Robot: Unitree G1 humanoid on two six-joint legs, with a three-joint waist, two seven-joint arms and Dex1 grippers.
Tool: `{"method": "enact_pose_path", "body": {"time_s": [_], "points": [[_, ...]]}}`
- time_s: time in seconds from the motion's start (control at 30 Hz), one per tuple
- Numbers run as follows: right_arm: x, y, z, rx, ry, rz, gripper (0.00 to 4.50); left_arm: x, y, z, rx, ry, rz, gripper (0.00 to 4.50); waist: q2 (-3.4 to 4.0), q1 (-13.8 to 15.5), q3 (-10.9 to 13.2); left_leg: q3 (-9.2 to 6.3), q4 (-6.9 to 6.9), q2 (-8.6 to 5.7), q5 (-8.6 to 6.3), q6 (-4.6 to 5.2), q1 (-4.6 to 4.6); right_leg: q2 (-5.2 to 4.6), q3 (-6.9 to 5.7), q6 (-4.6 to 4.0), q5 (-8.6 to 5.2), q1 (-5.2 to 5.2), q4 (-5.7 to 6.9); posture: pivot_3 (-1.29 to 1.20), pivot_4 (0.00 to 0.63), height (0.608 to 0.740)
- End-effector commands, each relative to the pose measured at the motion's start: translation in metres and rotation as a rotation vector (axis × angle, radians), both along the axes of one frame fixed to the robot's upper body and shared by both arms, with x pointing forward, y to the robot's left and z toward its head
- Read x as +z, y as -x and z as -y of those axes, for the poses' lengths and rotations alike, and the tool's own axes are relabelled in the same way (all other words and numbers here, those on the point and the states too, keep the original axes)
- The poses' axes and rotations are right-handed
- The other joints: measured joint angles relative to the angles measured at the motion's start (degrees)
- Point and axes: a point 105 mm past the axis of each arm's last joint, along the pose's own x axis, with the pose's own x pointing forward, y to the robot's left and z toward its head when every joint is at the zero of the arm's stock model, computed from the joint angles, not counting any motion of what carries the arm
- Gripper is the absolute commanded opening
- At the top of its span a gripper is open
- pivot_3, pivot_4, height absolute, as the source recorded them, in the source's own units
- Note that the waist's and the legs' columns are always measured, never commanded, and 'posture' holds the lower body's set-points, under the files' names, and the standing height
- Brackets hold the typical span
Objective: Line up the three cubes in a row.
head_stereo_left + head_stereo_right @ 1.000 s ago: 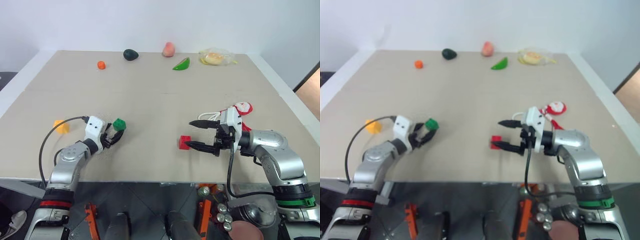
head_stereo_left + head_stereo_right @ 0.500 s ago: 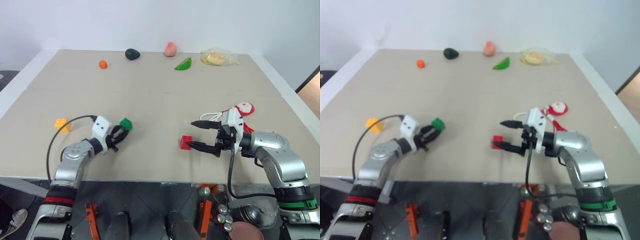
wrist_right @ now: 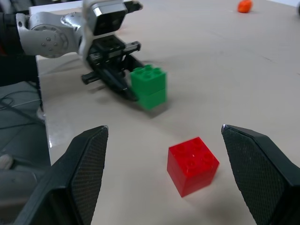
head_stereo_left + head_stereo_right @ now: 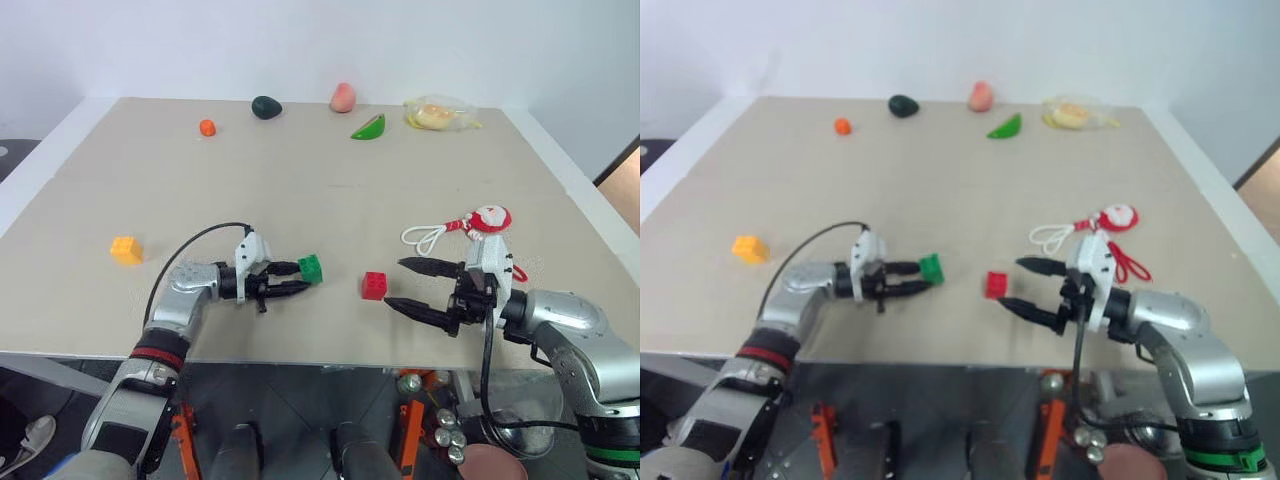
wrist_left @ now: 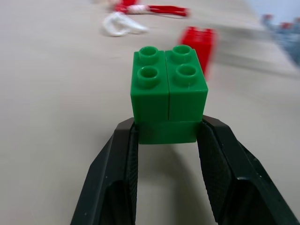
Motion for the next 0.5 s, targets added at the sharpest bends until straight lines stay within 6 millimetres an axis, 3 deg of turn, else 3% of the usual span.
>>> {"method": "enact_pose_path", "body": {"time_s": [0.03, 0.5], "points": [[0.012, 0.008, -0.002, -0.01, -0.018, 0.05, 3.98, -0.003, 0.003, 0.001, -0.103, -0.078, 0.053, 1.37, 0.0, 0.04, 0.0, -0.01, 0.0, 0.0, 0.0, 0.0, 0.0, 0.0, 0.0, 0.0, 0.0, 0.0, 0.0, 0.0, 0.15, 0.74], [0.015, 0.009, -0.002, -0.036, -0.028, 0.056, 3.98, 0.003, -0.014, 0.022, -0.146, -0.125, 0.099, 1.37, -0.01, 0.05, 0.0, -0.04, 0.05, -0.01, -0.01, 0.03, -0.04, 0.0, -0.01, 0.09, 0.03, 0.02, 0.0, 0.0, 0.15, 0.74]]}}
